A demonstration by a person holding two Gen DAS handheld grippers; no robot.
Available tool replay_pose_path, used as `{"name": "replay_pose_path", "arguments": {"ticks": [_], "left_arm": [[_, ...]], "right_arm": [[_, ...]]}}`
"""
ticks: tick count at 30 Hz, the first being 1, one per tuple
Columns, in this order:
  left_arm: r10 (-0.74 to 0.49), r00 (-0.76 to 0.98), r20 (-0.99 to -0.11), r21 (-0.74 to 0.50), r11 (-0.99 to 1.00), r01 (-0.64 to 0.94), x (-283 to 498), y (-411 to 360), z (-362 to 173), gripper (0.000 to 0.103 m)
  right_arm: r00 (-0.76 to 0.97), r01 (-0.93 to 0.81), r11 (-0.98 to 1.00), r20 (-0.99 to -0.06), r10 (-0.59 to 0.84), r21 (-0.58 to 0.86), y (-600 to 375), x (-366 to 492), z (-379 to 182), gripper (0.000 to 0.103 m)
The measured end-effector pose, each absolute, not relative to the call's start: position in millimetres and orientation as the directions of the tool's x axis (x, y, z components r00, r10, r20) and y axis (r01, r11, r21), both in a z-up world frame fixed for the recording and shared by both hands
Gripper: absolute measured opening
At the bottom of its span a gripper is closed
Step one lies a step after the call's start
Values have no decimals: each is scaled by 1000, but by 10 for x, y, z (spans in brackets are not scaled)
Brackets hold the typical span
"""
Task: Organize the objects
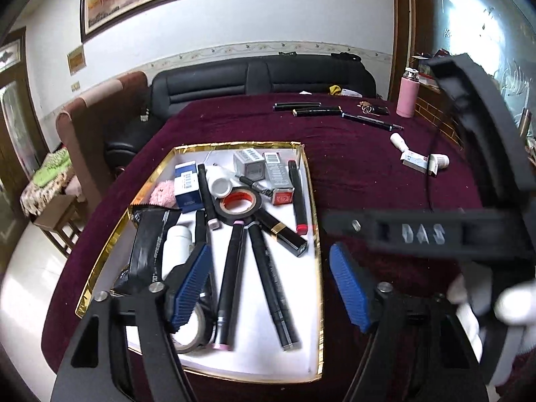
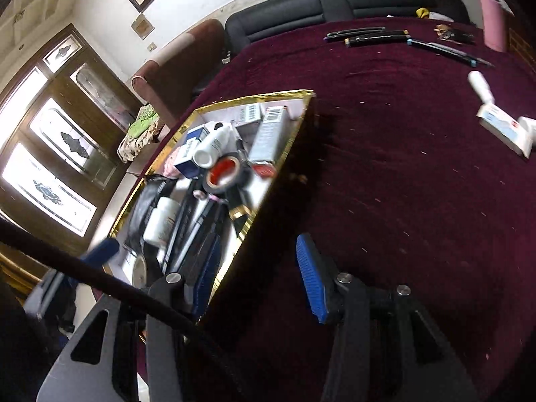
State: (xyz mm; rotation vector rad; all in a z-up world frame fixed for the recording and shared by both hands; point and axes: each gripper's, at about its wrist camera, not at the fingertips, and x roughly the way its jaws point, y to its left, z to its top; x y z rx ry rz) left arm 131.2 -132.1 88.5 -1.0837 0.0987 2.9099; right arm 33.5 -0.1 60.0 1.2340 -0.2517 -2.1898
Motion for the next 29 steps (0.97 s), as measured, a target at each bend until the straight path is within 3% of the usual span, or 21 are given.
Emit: {"name": "replay_pose_path", "arguments": {"ticks": [8,12,13,15,18,23,29], "left_arm": [[-80,-830,-553,141,-990,1,1433,-1011,1005,76],[39,-801,-598,-46,-999,-15,1421,-1120,1003,81],[67,-796,-601,-93,-996,-14,1409,-1172,999,84],[55,-803,-594,-132,-991,30,1428,-1279,1028,101],[-32,-816,-578,-126,-984,127,1485,-1422,1072,102],[0,-787,-616,-184,-972,144,1494,-1594,979,101],[-91,-776,-624,-94,-977,190,1560,-1498,883,101]], "right_arm": [[-515,390,-826,-647,-561,406,329,534,699,48],[-652,356,-885,-598,-466,301,429,690,881,48],[-692,335,-907,-586,-421,257,445,729,922,50],[-723,313,-930,-586,-366,194,436,749,931,53],[-718,329,-932,-602,-350,150,367,765,856,53],[-690,393,-915,-629,-358,90,121,865,716,53],[-689,439,-898,-637,-346,14,-71,1013,689,53]]}}
